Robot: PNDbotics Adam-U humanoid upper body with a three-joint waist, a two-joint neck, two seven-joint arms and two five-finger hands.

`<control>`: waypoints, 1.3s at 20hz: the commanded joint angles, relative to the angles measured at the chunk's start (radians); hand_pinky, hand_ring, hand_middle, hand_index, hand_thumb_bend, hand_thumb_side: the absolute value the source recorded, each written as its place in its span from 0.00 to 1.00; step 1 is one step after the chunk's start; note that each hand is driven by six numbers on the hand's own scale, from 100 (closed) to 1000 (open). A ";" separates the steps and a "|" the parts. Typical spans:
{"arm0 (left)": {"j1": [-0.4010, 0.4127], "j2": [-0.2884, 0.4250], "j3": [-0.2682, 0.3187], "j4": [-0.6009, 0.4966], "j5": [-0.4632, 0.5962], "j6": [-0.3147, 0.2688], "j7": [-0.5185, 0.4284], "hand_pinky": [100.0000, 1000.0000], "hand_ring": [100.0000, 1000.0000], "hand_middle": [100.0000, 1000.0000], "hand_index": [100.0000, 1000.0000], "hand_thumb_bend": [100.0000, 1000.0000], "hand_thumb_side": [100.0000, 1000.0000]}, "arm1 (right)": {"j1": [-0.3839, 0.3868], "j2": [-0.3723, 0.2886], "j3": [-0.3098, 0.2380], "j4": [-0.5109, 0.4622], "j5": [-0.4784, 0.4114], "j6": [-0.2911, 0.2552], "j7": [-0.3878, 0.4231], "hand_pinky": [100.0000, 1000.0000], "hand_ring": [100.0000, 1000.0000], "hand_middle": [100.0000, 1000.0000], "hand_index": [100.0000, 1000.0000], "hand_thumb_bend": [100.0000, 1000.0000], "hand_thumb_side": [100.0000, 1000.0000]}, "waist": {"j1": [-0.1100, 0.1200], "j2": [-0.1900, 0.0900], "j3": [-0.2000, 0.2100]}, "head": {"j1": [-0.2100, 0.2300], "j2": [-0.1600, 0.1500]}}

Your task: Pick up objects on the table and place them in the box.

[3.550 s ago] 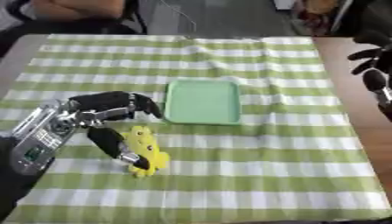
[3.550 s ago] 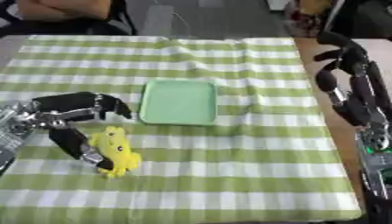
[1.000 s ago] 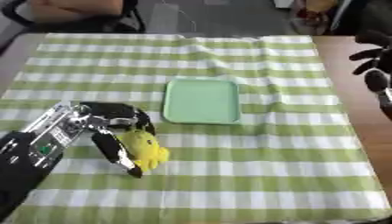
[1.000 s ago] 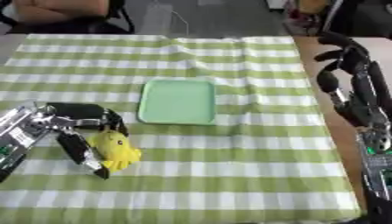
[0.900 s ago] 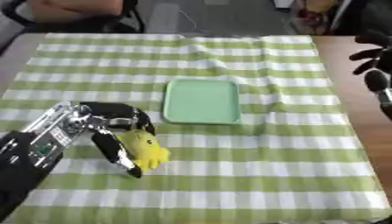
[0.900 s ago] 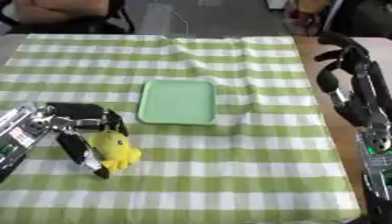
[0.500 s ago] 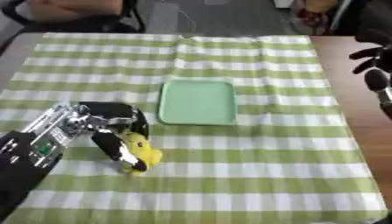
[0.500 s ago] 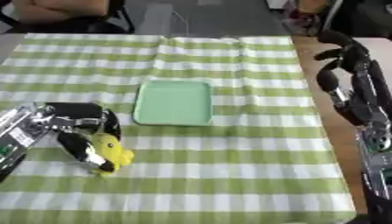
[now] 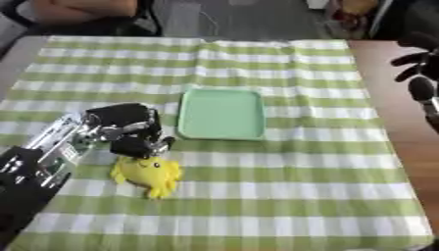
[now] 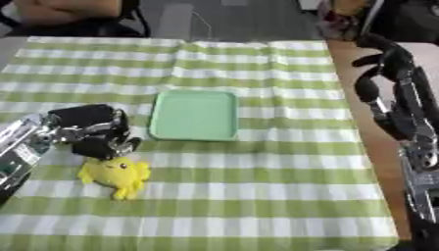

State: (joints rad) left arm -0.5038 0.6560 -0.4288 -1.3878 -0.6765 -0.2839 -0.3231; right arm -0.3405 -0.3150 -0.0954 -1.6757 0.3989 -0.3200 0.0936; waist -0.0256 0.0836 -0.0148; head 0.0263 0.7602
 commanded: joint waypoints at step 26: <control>-0.032 0.127 0.007 -0.127 0.159 0.063 -0.530 0.57 0.57 0.65 0.81 0.95 0.45 | -0.012 -0.012 -0.006 -0.009 -0.002 0.001 0.001 0.46 0.63 0.77 0.91 0.67 0.96 | 0.006 -0.012 0.002 | 0.002 -0.011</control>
State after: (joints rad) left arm -0.5171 0.7469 -0.4376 -1.4995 -0.5168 -0.2198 -0.8422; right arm -0.3406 -0.3150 -0.0955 -1.6754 0.3989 -0.3199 0.0937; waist -0.0226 0.0837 -0.0127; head 0.0263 0.7600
